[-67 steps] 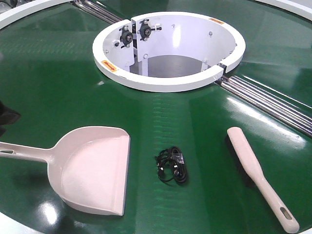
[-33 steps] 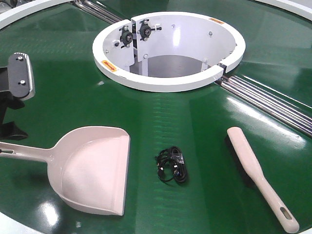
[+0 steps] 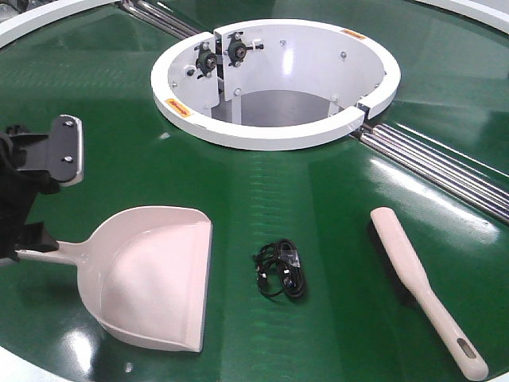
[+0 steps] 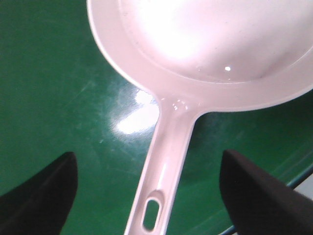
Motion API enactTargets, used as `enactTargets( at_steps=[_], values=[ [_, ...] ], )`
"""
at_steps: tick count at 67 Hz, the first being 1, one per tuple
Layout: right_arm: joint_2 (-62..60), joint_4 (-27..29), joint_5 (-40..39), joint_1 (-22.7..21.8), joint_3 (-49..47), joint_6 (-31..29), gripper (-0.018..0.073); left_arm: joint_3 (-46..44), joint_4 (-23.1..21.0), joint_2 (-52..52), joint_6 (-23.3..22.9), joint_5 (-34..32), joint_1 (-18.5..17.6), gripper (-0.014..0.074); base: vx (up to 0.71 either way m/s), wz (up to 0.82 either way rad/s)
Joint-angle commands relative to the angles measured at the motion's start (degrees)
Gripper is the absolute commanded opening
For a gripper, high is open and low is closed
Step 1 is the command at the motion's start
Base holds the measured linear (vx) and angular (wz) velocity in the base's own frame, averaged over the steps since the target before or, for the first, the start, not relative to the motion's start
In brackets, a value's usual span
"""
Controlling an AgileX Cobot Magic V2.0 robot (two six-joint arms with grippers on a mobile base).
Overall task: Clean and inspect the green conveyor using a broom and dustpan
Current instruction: 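Lower the left gripper onto the pink dustpan handle and close it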
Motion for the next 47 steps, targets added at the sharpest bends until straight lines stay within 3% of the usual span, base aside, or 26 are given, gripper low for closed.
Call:
enactTargets(
  at_steps=[1,13,47],
  values=[
    [-1.0,-0.1,-4.4,-0.3,1.2,-0.2,-0.0009,-1.6,-0.1,-0.3,1.1,-1.3,-1.2,0.0601,0.0,0.0],
    [-1.0,-0.1,-4.4,-0.3,1.2,-0.2,-0.0009,-1.6,1.6,2.5,4.5,-0.9,-2.9,0.0594,0.0,0.0],
    [-1.0,-0.1,-4.4,-0.3,1.2,-0.2,-0.0009,-1.6,6.0,7.9,4.5,-2.5,-2.9,0.0594,0.0,0.0]
  ],
)
